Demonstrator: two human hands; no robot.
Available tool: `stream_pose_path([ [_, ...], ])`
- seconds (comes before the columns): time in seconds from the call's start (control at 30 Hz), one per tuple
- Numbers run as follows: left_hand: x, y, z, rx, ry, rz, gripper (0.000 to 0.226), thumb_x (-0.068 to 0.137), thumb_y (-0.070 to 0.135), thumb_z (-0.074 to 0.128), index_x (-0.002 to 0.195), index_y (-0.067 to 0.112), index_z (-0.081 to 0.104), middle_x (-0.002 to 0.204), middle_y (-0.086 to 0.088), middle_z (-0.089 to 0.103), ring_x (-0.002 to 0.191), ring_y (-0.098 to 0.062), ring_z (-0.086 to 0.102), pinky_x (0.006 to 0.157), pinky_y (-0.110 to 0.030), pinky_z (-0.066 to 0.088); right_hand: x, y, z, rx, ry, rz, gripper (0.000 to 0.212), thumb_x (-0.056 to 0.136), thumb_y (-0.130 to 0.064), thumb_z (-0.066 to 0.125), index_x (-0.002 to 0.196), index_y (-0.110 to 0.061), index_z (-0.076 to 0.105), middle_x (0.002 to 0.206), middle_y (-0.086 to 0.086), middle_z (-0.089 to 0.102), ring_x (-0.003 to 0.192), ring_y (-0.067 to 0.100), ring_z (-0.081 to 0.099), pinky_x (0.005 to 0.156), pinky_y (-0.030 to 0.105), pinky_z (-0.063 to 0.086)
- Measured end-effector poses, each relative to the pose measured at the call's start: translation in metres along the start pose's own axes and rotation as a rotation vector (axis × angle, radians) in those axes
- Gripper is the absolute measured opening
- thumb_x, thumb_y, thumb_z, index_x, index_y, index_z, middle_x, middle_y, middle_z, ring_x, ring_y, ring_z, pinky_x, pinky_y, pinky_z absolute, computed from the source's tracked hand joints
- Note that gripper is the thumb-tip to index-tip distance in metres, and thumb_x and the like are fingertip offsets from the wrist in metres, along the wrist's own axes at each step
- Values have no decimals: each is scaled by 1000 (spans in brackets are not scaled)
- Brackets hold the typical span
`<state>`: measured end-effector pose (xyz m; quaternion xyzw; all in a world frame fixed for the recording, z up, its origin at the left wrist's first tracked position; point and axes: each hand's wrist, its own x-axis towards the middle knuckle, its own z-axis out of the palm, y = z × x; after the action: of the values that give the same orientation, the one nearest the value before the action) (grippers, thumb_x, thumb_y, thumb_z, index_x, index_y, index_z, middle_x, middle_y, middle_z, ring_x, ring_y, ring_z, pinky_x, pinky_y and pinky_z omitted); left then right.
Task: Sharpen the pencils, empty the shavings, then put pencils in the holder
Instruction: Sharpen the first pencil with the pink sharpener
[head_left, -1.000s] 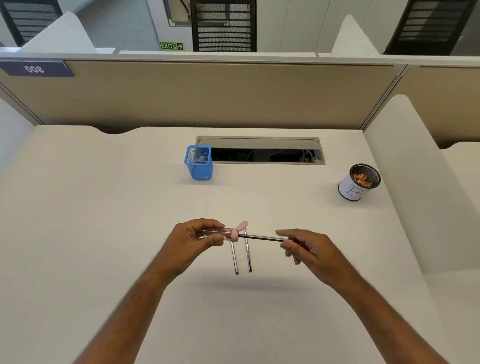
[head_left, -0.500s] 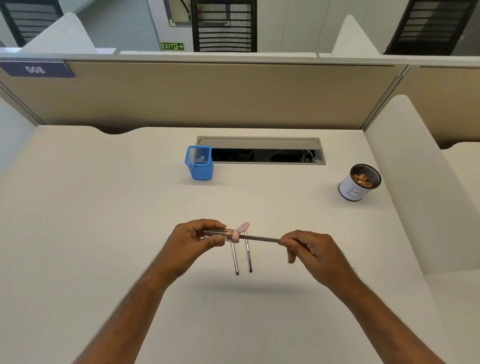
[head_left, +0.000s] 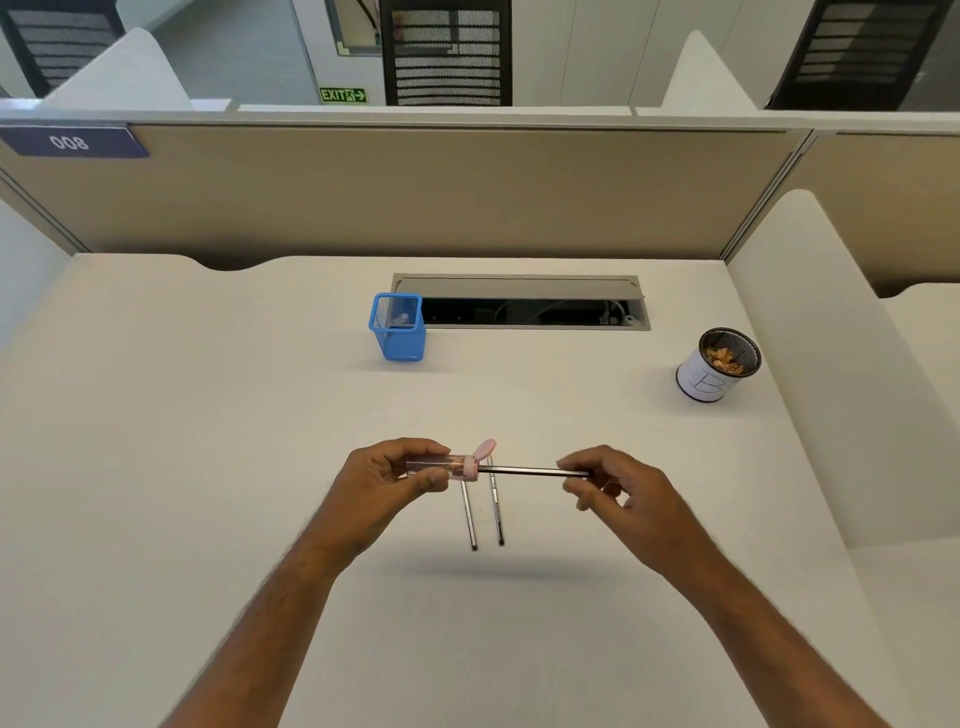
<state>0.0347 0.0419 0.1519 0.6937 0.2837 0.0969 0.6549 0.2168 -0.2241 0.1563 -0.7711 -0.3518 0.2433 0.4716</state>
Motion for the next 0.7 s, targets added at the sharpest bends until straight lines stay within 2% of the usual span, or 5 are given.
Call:
stream_pose_path([
  [0.23,-1,3,-1,1,0,1,36,91,5,88,99,40,89,105,4,89,94,-10,84,84,-17,63,2,-2,3,61,27,28,29,104,-11,68,108,-39,77,91,-5,79,79,17,75,76,17,53],
  [0.33,-2,2,0,43,-11,9,32,91,3,89,102,33,88,104,7,89,94,-8,84,82,-15,62,3,-1,3,87,13,43,20,107,-25,59,97,-30,75,72,1,75,63,12,66,65,20,49],
  [0.47,-4,-2,1,52,-11,4,29,91,1,89,106,26,87,104,8,89,94,-7,84,81,-14,62,3,4,7,96,-91,123,34,109,-38,51,87,-23,71,55,2,68,49,4,49,56,11,38],
  [0.6,-4,-6,0,24,-3,-13,28,92,0,88,108,23,87,104,5,90,91,-8,85,80,-13,61,3,6,5,132,-86,103,39,105,-52,51,94,-24,75,70,2,73,55,11,62,59,11,41],
  [0.7,-4,-7,1,13,-4,-17,27,92,1,87,110,20,86,103,5,90,89,-8,85,78,-11,61,4,3,1,91,-92,81,31,99,-58,57,114,-36,73,93,-3,77,70,13,70,64,14,46],
])
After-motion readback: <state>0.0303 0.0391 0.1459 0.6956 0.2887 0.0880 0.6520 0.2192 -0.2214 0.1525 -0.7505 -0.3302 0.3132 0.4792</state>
